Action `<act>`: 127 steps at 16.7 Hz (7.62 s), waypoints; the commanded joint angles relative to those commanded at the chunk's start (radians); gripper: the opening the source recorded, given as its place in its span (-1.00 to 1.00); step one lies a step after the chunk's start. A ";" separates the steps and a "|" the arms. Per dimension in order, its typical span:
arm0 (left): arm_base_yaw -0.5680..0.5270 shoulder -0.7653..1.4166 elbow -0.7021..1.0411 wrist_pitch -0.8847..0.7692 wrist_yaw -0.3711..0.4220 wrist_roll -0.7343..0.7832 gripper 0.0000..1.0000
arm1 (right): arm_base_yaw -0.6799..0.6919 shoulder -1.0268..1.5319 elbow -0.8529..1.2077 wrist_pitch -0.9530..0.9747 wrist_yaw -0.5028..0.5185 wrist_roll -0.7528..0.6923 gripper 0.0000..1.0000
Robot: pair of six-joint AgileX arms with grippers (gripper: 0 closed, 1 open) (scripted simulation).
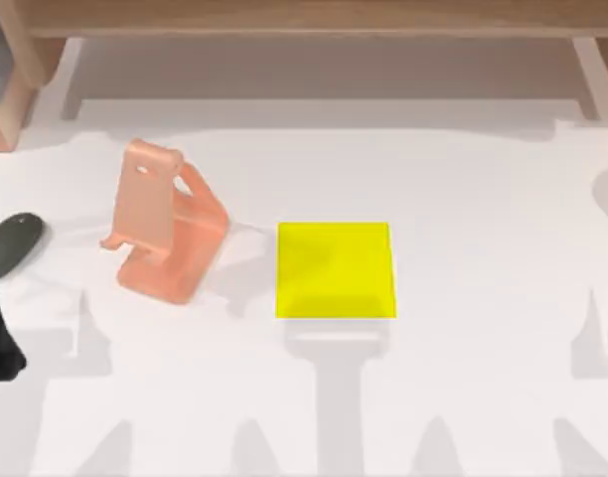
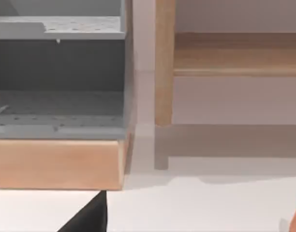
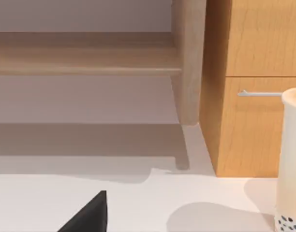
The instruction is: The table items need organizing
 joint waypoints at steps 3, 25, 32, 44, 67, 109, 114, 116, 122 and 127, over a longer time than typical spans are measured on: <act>0.000 0.010 0.009 -0.007 0.000 0.003 1.00 | 0.000 0.000 0.000 0.000 0.000 0.000 1.00; 0.057 1.762 1.465 -1.004 0.003 0.457 1.00 | 0.000 0.000 0.000 0.000 0.000 0.000 1.00; 0.071 2.099 1.742 -1.196 0.001 0.542 1.00 | 0.000 0.000 0.000 0.000 0.000 0.000 1.00; 0.071 2.158 1.662 -1.071 0.001 0.546 1.00 | 0.000 0.000 0.000 0.000 0.000 0.000 1.00; 0.074 2.216 1.546 -0.896 0.001 0.550 -0.96 | 0.000 0.000 0.000 0.000 0.000 0.000 1.00; -0.441 2.178 2.195 -1.285 0.045 -0.131 -1.00 | 0.000 0.000 0.000 0.000 0.000 0.000 1.00; -0.615 2.380 2.214 -1.268 0.020 -0.507 -1.00 | 0.000 0.000 0.000 0.000 0.000 0.000 1.00; -0.658 2.448 2.207 -1.261 0.010 -0.600 -1.00 | 0.000 0.000 0.000 0.000 0.000 0.000 1.00; -0.686 2.498 2.197 -1.256 0.001 -0.657 -1.00 | 0.000 0.000 0.000 0.000 0.000 0.000 1.00; -0.685 2.501 2.170 -1.225 0.002 -0.656 -1.00 | 0.000 0.000 0.000 0.000 0.000 0.000 1.00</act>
